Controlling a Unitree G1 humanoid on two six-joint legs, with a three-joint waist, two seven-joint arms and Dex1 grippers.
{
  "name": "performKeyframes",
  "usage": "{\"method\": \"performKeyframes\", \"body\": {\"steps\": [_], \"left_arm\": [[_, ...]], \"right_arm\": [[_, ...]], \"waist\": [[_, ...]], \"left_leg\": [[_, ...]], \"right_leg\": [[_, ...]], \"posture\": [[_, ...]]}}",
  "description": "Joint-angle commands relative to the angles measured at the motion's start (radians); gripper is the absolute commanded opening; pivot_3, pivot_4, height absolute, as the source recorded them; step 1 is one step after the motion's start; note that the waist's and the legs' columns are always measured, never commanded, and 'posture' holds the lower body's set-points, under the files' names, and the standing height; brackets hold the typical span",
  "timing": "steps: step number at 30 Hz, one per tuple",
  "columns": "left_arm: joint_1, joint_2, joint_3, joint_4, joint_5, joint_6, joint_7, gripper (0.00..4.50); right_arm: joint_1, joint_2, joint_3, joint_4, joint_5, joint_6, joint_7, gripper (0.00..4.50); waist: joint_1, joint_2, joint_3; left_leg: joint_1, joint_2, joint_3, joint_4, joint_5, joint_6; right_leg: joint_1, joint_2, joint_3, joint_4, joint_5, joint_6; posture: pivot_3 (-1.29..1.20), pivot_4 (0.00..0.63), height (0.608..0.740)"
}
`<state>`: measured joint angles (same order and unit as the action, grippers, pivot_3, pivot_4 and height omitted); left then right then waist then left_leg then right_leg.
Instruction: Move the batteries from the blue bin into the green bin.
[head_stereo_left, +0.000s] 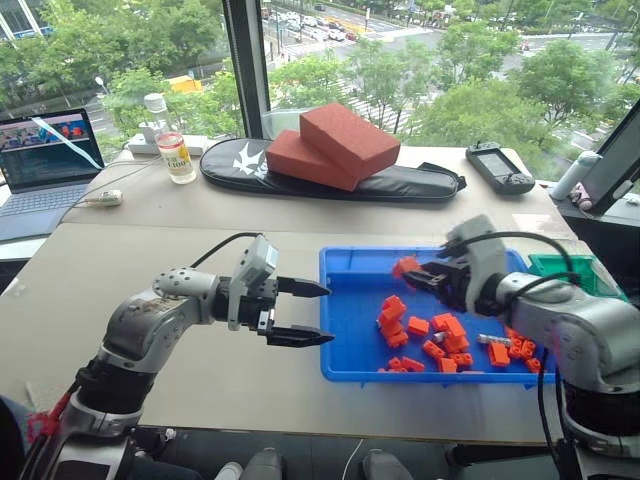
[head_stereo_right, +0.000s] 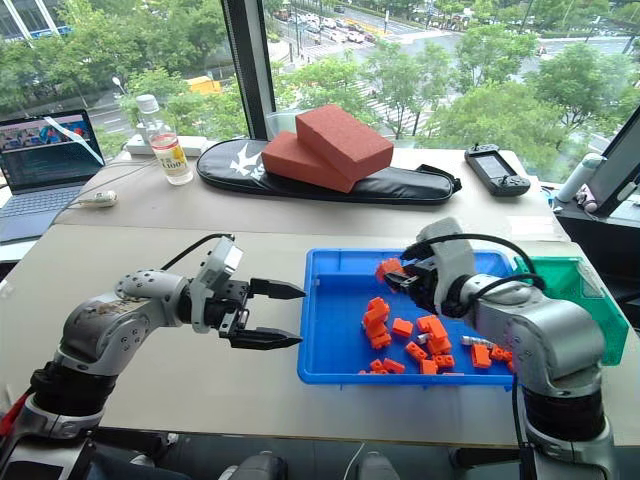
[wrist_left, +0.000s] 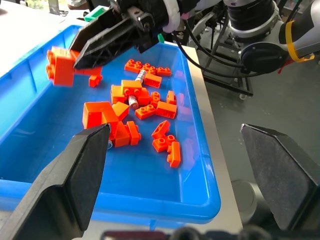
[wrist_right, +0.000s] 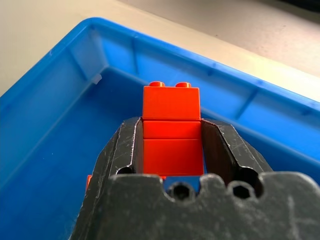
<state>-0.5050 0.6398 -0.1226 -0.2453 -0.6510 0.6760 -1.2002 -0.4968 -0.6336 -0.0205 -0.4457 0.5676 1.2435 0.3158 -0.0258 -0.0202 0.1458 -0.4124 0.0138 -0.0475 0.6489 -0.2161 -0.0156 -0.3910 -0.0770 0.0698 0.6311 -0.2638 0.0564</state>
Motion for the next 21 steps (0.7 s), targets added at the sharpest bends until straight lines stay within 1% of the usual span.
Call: {"method": "performKeyframes", "body": {"steps": [1,2,3,6,8,9,10,12,14,17,18,21], "left_arm": [[-0.011,-0.004,0.011,-0.031,-0.006,-0.011,0.008,4.50],[-0.009,-0.004,0.011,-0.034,-0.007,-0.011,0.010,4.50],[-0.009,-0.004,0.012,-0.036,-0.008,-0.009,0.013,4.50],[-0.005,-0.003,0.015,-0.040,-0.012,-0.006,0.017,4.50],[-0.002,-0.001,0.017,-0.044,-0.015,-0.004,0.019,4.50],[0.000,-0.001,0.017,-0.047,-0.015,-0.003,0.021,4.50],[0.002,-0.001,0.018,-0.050,-0.016,-0.002,0.023,4.50],[0.004,-0.002,0.019,-0.055,-0.018,0.000,0.027,4.50],[0.005,-0.003,0.019,-0.056,-0.019,0.001,0.032,4.50],[0.007,-0.009,0.013,-0.057,-0.017,-0.001,0.038,4.50],[0.008,-0.010,0.011,-0.058,-0.016,-0.003,0.038,4.50],[0.007,-0.016,0.008,-0.056,-0.015,-0.005,0.039,4.50]], "right_arm": [[-0.020,-0.027,0.083,0.063,-0.081,-0.097,0.034,1.95],[-0.021,-0.031,0.090,0.073,-0.091,-0.110,0.042,2.45],[-0.023,-0.033,0.091,0.077,-0.097,-0.124,0.051,2.57],[-0.030,-0.036,0.083,0.069,-0.092,-0.137,0.086,3.56],[-0.039,-0.041,0.052,0.060,-0.086,-0.134,0.099,4.35],[-0.042,-0.055,0.027,0.047,-0.075,-0.128,0.113,4.49],[-0.040,-0.074,-0.005,0.033,-0.061,-0.121,0.131,4.49],[-0.018,-0.153,-0.088,0.020,-0.044,-0.114,0.181,4.49],[0.032,-0.272,-0.149,0.023,-0.054,-0.129,0.247,4.49],[0.123,-0.421,-0.192,0.020,-0.054,-0.150,0.351,4.49],[0.149,-0.453,-0.200,0.019,-0.052,-0.155,0.376,4.49],[0.296,-0.584,-0.187,0.006,-0.084,-0.206,0.484,4.49]], "waist": [[0.000,0.000,0.000],[0.000,0.000,0.000],[-0.001,0.000,0.000],[0.000,0.000,0.000],[-0.002,0.000,0.000],[-0.003,0.000,0.000],[-0.002,0.000,0.000],[0.000,0.001,0.001],[0.011,0.001,0.001],[0.017,0.001,0.001],[0.014,0.001,0.001],[0.007,0.001,0.001]], "left_leg": [[0.000,0.000,0.000,0.000,0.000,0.000],[0.000,0.000,0.000,0.000,0.000,0.000],[0.000,0.000,0.000,0.000,0.000,0.000],[0.000,0.000,0.000,0.000,0.000,0.000],[0.000,0.000,0.000,0.000,0.000,0.000],[0.000,0.000,0.000,0.000,0.000,0.000],[0.000,0.000,0.000,0.000,0.000,0.000],[0.000,0.000,0.000,0.000,0.000,0.000],[-0.001,0.000,0.000,0.000,0.000,0.000],[-0.001,-0.001,-0.001,0.000,0.000,0.000],[-0.002,-0.001,-0.001,0.000,0.000,0.000],[-0.001,0.000,-0.001,0.000,0.000,0.000]], "right_leg": [[0.000,0.000,0.000,0.000,0.000,0.000],[0.000,0.000,0.000,0.000,0.000,0.000],[0.000,0.000,0.000,0.000,0.000,0.000],[0.000,0.000,0.000,0.000,0.000,0.000],[0.000,0.000,0.000,0.000,0.000,0.000],[0.000,0.000,0.000,0.000,0.000,0.000],[0.000,0.000,0.000,0.000,0.000,0.000],[0.000,0.000,0.000,0.000,0.000,0.000],[0.000,0.000,0.000,0.000,0.000,0.000],[0.000,-0.001,-0.001,-0.001,0.000,0.000],[0.000,-0.001,0.000,-0.001,0.000,0.000],[0.000,0.000,0.000,-0.001,0.000,0.000]], "posture": [[0.00,0.150,0.740],[0.00,0.150,0.740],[0.00,0.150,0.740],[0.00,0.150,0.740],[0.00,0.150,0.740],[0.00,0.150,0.740],[0.00,0.150,0.740],[0.00,0.150,0.740],[0.00,0.150,0.740],[0.00,0.150,0.740],[0.00,0.150,0.740],[0.00,0.150,0.740]]}}
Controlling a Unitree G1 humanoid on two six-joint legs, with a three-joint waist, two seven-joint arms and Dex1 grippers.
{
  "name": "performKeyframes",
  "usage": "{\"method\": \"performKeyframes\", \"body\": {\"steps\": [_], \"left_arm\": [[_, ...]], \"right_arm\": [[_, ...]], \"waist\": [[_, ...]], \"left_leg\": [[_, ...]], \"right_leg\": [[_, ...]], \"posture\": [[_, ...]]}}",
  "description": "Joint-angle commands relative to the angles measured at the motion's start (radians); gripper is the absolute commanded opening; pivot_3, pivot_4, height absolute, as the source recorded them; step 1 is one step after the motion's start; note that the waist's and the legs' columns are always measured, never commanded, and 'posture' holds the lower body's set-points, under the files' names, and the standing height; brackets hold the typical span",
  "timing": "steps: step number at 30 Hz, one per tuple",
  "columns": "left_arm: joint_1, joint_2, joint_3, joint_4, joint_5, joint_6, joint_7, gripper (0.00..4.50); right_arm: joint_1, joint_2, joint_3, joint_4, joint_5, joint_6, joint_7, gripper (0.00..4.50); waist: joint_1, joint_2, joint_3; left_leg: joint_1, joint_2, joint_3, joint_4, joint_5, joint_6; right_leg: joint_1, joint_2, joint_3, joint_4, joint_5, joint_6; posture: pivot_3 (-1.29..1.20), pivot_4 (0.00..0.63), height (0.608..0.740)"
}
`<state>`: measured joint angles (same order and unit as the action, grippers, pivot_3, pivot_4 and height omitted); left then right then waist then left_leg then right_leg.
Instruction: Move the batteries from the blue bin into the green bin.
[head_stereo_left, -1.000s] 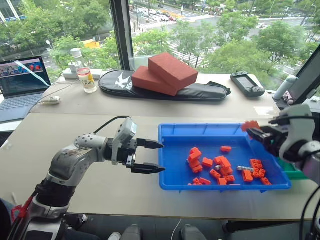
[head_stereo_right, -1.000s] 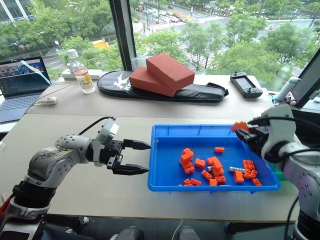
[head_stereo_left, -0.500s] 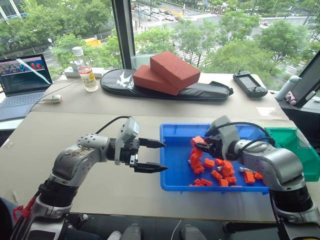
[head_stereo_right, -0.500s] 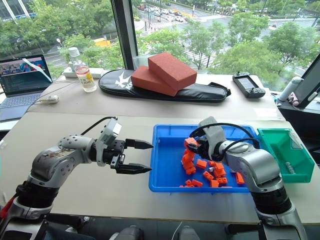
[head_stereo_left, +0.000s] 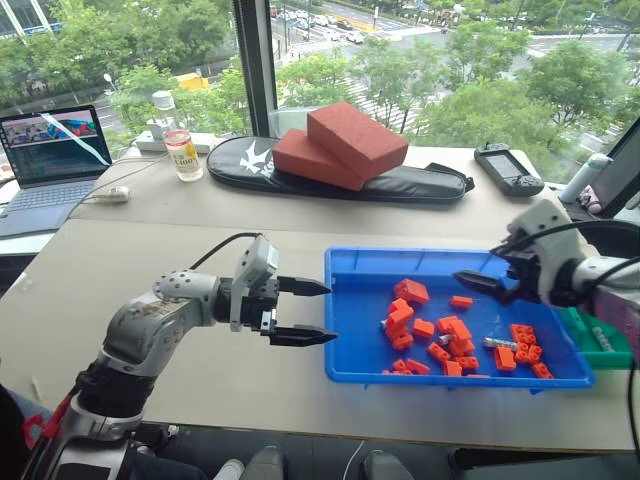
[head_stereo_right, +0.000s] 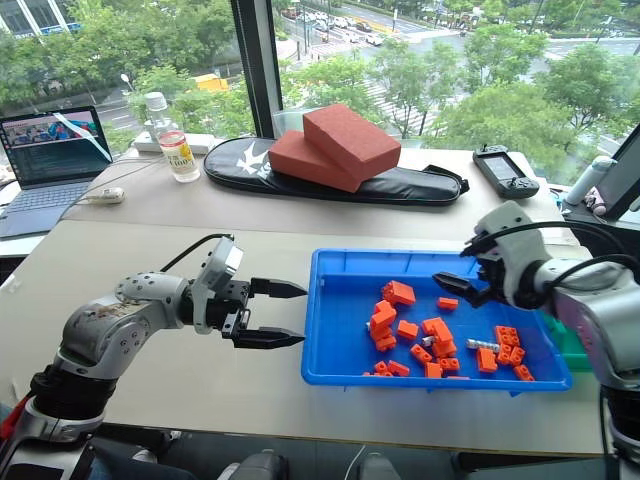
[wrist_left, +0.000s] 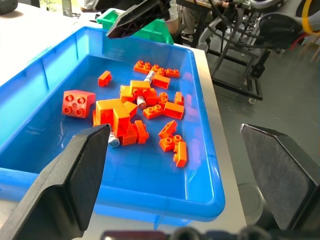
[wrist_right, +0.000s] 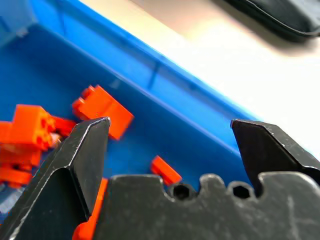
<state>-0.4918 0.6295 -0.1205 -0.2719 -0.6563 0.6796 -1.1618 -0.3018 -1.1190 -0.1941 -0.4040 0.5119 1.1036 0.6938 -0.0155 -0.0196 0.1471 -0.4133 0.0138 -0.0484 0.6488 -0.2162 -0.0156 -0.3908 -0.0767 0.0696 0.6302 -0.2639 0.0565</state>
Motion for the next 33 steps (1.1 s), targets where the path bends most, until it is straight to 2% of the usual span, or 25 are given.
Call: {"method": "performKeyframes", "body": {"steps": [1,8,21,28,31,33], "left_arm": [[-0.008,-0.009,0.004,-0.028,-0.010,-0.010,0.001,4.50],[-0.004,-0.015,0.001,-0.026,-0.008,-0.015,-0.001,4.50],[0.015,-0.015,0.004,-0.024,0.004,-0.029,0.002,4.50],[0.035,-0.012,0.012,-0.041,-0.002,-0.030,0.012,4.50],[0.037,-0.009,0.015,-0.042,-0.005,-0.030,0.014,4.50],[0.035,-0.007,0.016,-0.038,-0.006,-0.030,0.013,4.50]], "right_arm": [[0.136,-0.123,-0.008,-0.035,-0.038,-0.085,0.127,4.49],[0.148,-0.131,0.073,0.023,-0.105,-0.162,0.139,4.49],[0.001,-0.078,0.326,0.167,-0.256,-0.258,0.181,4.49],[-0.021,-0.037,0.357,0.232,-0.293,-0.271,0.204,4.49],[-0.017,-0.027,0.361,0.250,-0.301,-0.273,0.210,3.85],[-0.015,-0.023,0.362,0.258,-0.308,-0.273,0.212,3.17]], "waist": [[-0.004,0.000,0.000],[-0.018,0.000,0.000],[-0.013,0.001,0.001],[-0.009,0.001,0.001],[-0.006,0.001,0.001],[-0.006,0.001,0.001]], "left_leg": [[0.001,0.000,0.000,0.000,0.000,0.000],[0.004,0.000,0.001,0.001,0.000,0.000],[0.003,0.000,0.001,0.001,0.000,0.000],[0.003,0.000,0.001,0.001,0.000,0.000],[0.003,0.000,0.001,0.001,0.000,0.000],[0.003,0.000,0.001,0.001,0.000,0.000]], "right_leg": [[0.000,0.000,0.000,0.000,0.000,0.000],[0.001,0.000,0.001,0.002,0.000,0.000],[0.001,0.000,0.001,0.001,0.000,0.000],[0.001,0.000,0.001,0.001,0.000,0.000],[0.001,0.000,0.001,0.001,0.000,0.000],[0.001,0.000,0.001,0.001,0.000,0.000]], "posture": [[0.00,0.150,0.740],[0.00,0.150,0.740],[0.00,0.150,0.740],[0.00,0.150,0.740],[0.00,0.150,0.740],[0.00,0.150,0.740]]}}
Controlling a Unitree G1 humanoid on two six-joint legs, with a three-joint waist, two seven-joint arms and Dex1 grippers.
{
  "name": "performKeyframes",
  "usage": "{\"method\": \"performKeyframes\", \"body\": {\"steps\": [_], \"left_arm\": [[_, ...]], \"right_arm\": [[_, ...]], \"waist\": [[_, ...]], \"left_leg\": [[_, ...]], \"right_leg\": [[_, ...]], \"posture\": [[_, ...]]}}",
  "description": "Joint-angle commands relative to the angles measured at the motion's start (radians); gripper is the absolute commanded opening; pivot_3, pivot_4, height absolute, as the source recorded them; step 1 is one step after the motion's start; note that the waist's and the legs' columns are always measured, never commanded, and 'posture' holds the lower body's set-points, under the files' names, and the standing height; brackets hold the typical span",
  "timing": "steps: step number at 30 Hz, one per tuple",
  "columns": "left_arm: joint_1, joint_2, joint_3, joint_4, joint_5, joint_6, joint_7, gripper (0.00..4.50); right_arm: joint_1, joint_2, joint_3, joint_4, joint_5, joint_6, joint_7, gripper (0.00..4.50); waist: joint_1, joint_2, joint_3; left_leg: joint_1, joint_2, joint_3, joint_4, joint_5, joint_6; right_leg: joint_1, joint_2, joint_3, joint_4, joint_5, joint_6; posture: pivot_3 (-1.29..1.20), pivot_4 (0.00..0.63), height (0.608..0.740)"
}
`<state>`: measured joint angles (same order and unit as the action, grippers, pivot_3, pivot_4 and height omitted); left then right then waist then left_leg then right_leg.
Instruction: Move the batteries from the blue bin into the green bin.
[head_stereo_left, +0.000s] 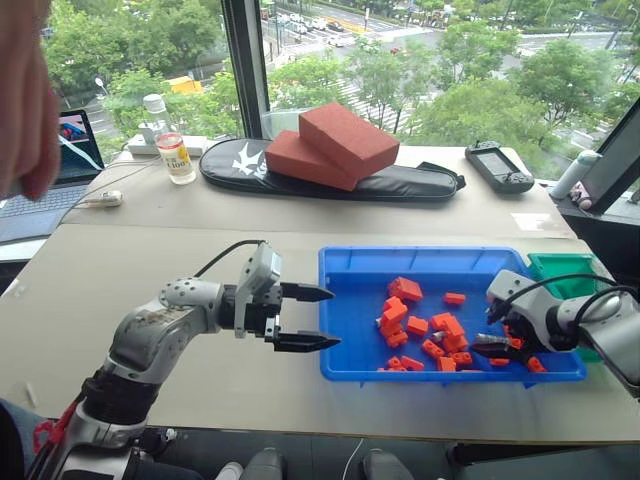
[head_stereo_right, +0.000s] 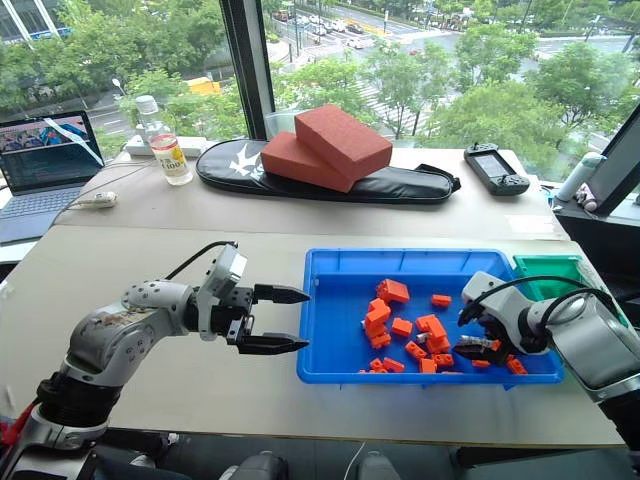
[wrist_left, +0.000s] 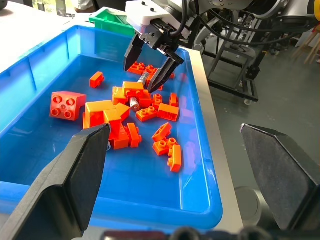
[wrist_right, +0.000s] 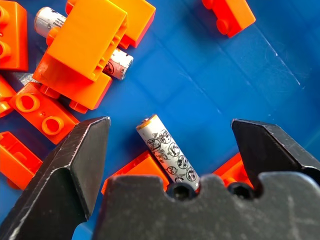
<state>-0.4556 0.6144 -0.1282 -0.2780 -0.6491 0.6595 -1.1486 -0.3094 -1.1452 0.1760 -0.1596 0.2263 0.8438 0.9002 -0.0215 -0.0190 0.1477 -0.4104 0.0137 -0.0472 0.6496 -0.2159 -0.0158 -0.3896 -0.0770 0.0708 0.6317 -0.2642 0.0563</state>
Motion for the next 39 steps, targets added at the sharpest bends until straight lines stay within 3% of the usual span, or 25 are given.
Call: {"method": "performKeyframes", "body": {"steps": [1,8,9,18,24,27,31,39], "left_arm": [[-0.003,0.009,0.025,-0.030,-0.013,-0.010,-0.001,4.50],[-0.006,0.012,0.024,-0.023,-0.012,-0.010,-0.002,4.50],[-0.006,0.012,0.024,-0.023,-0.011,-0.010,-0.002,4.50],[-0.002,0.010,0.018,-0.040,-0.013,-0.003,0.010,4.50],[-0.007,0.013,0.021,-0.036,-0.016,0.001,0.012,4.50],[-0.001,0.015,0.021,-0.040,-0.019,0.003,0.013,4.50],[0.013,0.015,0.014,-0.030,-0.009,-0.014,0.005,4.50],[0.046,0.015,0.009,0.055,0.043,-0.110,-0.054,4.50]], "right_arm": [[-0.007,0.007,-0.010,0.016,-0.025,-0.011,0.007,2.75],[-0.005,0.016,-0.009,0.033,-0.043,-0.017,0.017,0.41],[-0.004,0.017,-0.008,0.034,-0.045,-0.018,0.018,0.24],[-0.016,0.039,-0.068,0.012,-0.054,-0.035,-0.020,0.24],[-0.058,0.094,-0.315,-0.112,0.032,0.135,-0.119,0.24],[-0.097,0.172,-0.489,-0.134,0.020,0.290,-0.259,0.24],[-0.120,0.236,-0.630,-0.123,-0.048,0.365,-0.431,0.24],[-0.028,0.265,-0.700,-0.043,-0.144,0.320,-0.590,0.24]], "waist": [[0.000,0.000,0.000],[0.002,0.000,0.000],[0.002,0.000,0.000],[0.002,0.000,0.000],[0.001,0.000,0.000],[0.006,0.000,0.000],[0.010,0.000,0.000],[0.006,0.000,0.000]], "left_leg": [[0.000,0.000,0.000,0.000,0.000,0.000],[0.000,0.000,0.000,0.000,0.000,0.000],[0.000,0.000,0.000,0.000,0.000,0.000],[0.000,0.000,0.000,0.000,0.000,0.000],[0.000,0.000,0.000,0.000,0.000,0.000],[0.000,0.000,-0.001,0.000,0.000,0.000],[-0.001,-0.001,-0.001,0.000,0.000,0.000],[0.000,-0.001,0.000,0.000,0.000,0.000]], "right_leg": [[0.000,0.000,0.000,0.000,0.000,0.000],[0.000,0.000,0.000,0.000,0.000,0.000],[0.000,0.000,0.000,0.000,0.000,0.000],[0.000,0.000,0.000,0.000,0.000,0.000],[0.000,0.000,0.000,0.001,0.000,0.000],[0.000,0.000,-0.001,0.001,0.000,0.000],[0.000,0.000,-0.001,0.001,0.000,0.000],[0.000,0.000,0.000,0.001,0.000,0.000]], "posture": [[0.00,0.150,0.740],[0.00,0.150,0.740],[0.00,0.150,0.740],[0.00,0.150,0.740],[0.00,0.150,0.740],[0.00,0.150,0.740],[0.00,0.150,0.740],[0.00,0.150,0.740]]}}
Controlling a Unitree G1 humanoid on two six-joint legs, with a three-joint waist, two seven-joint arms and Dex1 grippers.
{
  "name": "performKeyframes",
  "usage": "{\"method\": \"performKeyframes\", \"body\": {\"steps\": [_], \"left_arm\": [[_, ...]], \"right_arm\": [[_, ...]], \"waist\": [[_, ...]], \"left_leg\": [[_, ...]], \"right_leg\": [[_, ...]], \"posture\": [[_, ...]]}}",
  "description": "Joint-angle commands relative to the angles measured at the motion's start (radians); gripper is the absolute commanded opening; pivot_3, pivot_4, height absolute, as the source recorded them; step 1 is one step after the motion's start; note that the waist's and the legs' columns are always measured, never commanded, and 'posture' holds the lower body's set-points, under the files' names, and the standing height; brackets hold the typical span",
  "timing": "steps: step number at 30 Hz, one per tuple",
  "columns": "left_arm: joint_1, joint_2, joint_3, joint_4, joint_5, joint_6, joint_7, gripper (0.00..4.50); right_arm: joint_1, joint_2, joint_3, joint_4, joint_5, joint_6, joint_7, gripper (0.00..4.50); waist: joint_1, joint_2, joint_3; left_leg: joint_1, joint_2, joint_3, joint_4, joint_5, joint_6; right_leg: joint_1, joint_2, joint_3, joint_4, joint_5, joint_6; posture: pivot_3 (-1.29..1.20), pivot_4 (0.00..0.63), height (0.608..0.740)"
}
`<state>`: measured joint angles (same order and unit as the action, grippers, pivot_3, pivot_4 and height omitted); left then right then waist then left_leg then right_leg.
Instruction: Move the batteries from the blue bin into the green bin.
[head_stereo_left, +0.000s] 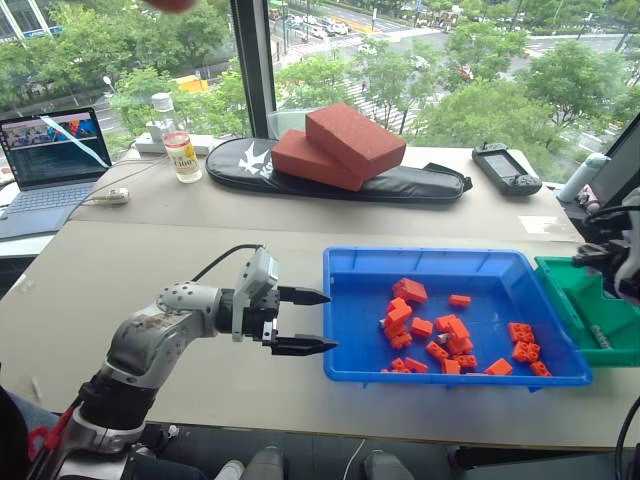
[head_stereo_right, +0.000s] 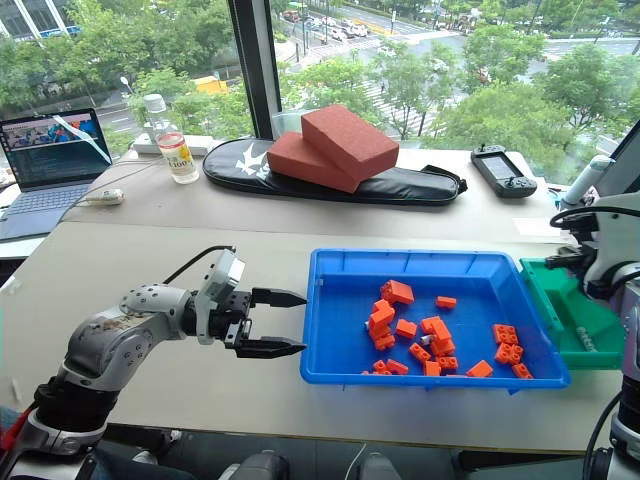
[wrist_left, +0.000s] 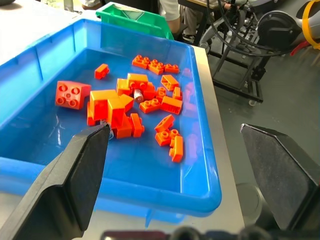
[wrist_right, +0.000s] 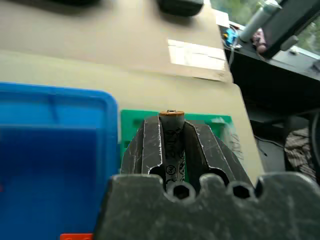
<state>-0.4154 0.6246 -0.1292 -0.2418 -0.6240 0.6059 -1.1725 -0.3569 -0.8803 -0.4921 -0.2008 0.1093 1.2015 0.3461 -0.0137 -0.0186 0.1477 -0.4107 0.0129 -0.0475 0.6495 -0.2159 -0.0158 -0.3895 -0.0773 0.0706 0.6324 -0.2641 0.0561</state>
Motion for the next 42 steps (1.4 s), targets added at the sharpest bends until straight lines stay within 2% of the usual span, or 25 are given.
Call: {"method": "performKeyframes", "body": {"steps": [1,2,4,5,13,14,18,22,31,42], "left_arm": [[0.008,0.005,0.011,0.027,0.022,-0.066,-0.036,4.50],[0.012,0.006,0.013,0.033,0.025,-0.075,-0.044,4.50],[0.022,0.009,0.014,0.044,0.034,-0.094,-0.059,4.50],[0.024,0.010,0.014,0.046,0.037,-0.100,-0.063,4.50],[0.018,0.010,0.018,0.043,0.038,-0.098,-0.069,4.50],[0.016,0.010,0.018,0.041,0.037,-0.096,-0.068,4.50],[-0.018,0.011,0.024,0.012,0.017,-0.061,-0.054,4.50],[-0.039,0.010,0.027,-0.006,0.005,-0.036,-0.040,4.50],[-0.079,-0.003,0.027,-0.034,-0.019,0.017,-0.004,4.50],[-0.103,-0.009,0.023,-0.060,-0.038,0.065,0.026,4.50]], "right_arm": [[0.025,0.005,-0.033,0.000,-0.027,-0.043,-0.040,0.24],[0.032,0.012,-0.033,0.002,-0.024,-0.048,-0.043,0.24],[0.032,0.038,-0.051,-0.004,-0.012,-0.060,-0.051,1.24],[0.036,0.043,-0.055,-0.007,-0.010,-0.062,-0.051,1.39],[-0.002,0.073,-0.102,-0.056,0.052,-0.071,-0.016,3.97],[-0.005,0.074,-0.102,-0.067,0.063,-0.074,-0.006,3.97],[0.030,0.063,-0.073,-0.350,0.351,0.098,0.234,3.97],[0.134,0.044,-0.015,-0.517,0.460,0.217,0.284,3.97],[0.239,0.100,0.160,-0.554,0.449,0.236,0.168,3.97],[0.177,0.186,0.214,-0.468,0.384,0.236,0.020,3.97]], "waist": [[-0.006,0.000,0.000],[-0.009,0.000,0.000],[-0.015,0.001,0.000],[-0.017,0.001,0.000],[-0.016,0.001,0.000],[-0.017,0.001,0.000],[-0.023,0.003,0.001],[-0.021,0.003,0.001],[-0.007,0.002,0.002],[-0.005,0.002,0.002]], "left_leg": [[0.000,0.000,0.000,0.000,0.000,0.000],[0.001,0.000,0.001,0.000,0.000,0.000],[0.001,0.001,0.001,0.000,0.000,0.000],[0.002,0.001,0.001,0.000,0.000,0.000],[0.001,0.001,0.000,0.000,0.000,0.000],[0.001,0.001,0.000,0.000,0.000,0.000],[0.001,0.001,0.000,0.000,0.000,0.000],[0.001,0.001,-0.002,0.000,0.000,0.000],[0.001,0.000,-0.001,0.001,0.000,0.000],[0.000,0.001,-0.001,0.000,0.000,0.000]], "right_leg": [[0.000,0.000,0.000,0.000,0.000,0.000],[0.000,0.000,0.000,0.000,0.000,0.000],[0.000,0.000,0.001,0.001,0.000,0.000],[0.000,0.001,0.001,0.001,0.000,0.000],[0.000,0.000,0.001,0.001,0.000,0.000],[0.000,0.000,0.001,0.001,0.000,0.000],[0.000,0.001,0.001,0.001,0.000,0.000],[0.002,0.001,0.000,0.001,0.000,0.000],[0.001,0.001,0.000,0.000,0.000,0.000],[0.001,0.001,0.000,0.000,0.000,0.000]], "posture": [[0.00,0.150,0.740],[0.00,0.150,0.740],[0.00,0.150,0.740],[0.00,0.150,0.740],[0.00,0.150,0.740],[0.00,0.150,0.740],[0.00,0.150,0.740],[0.00,0.150,0.740],[0.00,0.150,0.740],[0.00,0.150,0.740]]}}
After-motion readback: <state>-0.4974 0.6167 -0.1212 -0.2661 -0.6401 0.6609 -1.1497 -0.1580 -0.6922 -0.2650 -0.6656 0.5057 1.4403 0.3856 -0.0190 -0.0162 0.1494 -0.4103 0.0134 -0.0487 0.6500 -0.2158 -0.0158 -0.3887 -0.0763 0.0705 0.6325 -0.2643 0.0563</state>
